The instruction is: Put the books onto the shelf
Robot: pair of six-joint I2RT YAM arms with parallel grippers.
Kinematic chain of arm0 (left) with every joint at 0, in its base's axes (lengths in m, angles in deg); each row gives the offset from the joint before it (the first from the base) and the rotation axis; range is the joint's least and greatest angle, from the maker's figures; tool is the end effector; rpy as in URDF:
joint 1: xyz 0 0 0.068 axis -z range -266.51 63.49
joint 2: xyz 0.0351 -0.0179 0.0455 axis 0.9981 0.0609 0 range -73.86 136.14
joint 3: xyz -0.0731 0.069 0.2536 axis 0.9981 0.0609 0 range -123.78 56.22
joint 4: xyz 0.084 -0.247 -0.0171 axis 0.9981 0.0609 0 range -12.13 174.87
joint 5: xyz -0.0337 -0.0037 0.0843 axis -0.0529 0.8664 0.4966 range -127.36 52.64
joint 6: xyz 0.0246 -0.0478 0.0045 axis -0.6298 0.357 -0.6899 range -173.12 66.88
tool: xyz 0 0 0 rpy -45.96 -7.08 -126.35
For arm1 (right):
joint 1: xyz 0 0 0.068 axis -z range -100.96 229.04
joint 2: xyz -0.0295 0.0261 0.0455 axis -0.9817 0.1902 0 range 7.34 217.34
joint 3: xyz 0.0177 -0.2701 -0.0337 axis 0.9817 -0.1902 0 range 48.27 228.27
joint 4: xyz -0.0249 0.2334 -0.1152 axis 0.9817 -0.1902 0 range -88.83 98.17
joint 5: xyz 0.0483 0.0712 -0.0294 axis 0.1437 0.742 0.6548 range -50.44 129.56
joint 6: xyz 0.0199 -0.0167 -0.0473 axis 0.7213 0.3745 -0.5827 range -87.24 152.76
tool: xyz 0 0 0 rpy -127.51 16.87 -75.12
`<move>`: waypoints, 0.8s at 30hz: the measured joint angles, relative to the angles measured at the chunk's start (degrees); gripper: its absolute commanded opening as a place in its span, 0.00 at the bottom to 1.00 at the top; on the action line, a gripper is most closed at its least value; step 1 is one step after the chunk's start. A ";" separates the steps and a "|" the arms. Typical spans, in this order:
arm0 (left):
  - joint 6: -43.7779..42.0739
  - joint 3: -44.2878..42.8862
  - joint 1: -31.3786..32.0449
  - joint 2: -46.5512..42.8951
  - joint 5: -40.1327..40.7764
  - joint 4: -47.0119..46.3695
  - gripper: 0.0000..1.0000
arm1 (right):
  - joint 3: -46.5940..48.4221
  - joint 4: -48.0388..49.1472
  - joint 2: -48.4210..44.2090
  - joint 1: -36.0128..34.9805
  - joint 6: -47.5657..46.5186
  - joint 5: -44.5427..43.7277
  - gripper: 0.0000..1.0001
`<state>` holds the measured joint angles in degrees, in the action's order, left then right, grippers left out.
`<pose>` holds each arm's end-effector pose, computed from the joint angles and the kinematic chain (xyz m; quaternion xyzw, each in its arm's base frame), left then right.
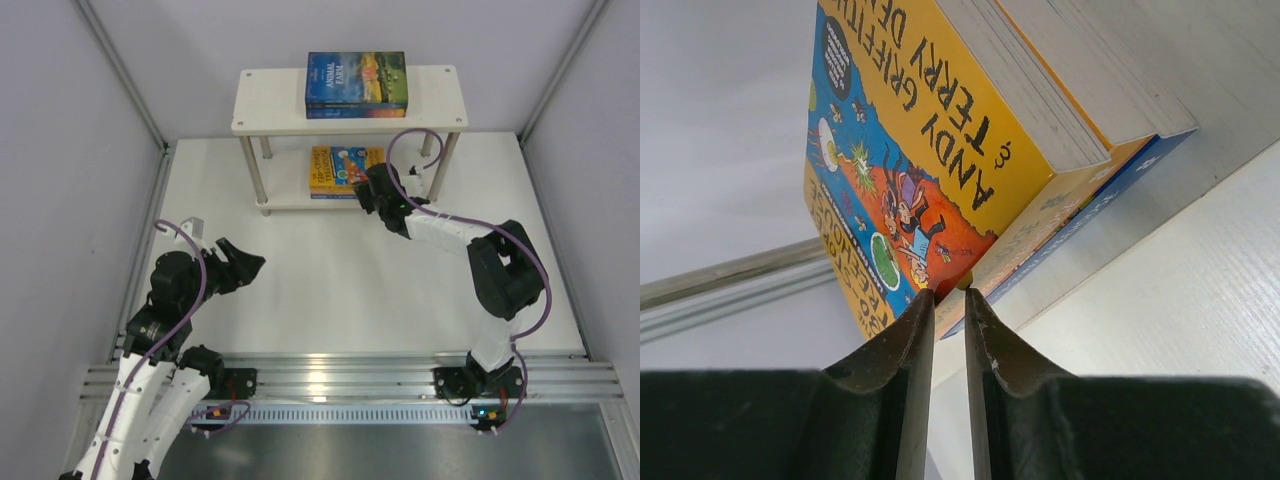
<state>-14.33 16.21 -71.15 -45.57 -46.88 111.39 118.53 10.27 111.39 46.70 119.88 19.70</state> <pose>0.1109 -0.0365 0.3066 -0.1220 0.8175 -0.3154 0.4662 0.3550 0.2106 0.2267 0.4704 0.7251 0.3386 0.3720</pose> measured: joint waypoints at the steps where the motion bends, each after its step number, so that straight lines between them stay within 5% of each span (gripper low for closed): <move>1: 0.00 0.00 -0.02 0.00 -0.02 0.00 0.71 | 0.00 0.00 0.00 0.00 0.00 0.00 0.17; 17: 0.02 0.00 0.00 0.46 -0.04 -0.07 0.71 | 0.00 0.02 0.00 0.33 -0.13 0.00 0.17; 24: 0.02 0.00 0.00 0.48 0.00 -0.07 0.71 | 0.00 0.39 0.00 0.33 -1.64 0.28 0.27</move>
<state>-14.31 16.21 -71.15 -45.09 -46.88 111.33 118.53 10.67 111.39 47.03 118.24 19.99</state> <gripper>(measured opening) 0.712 0.248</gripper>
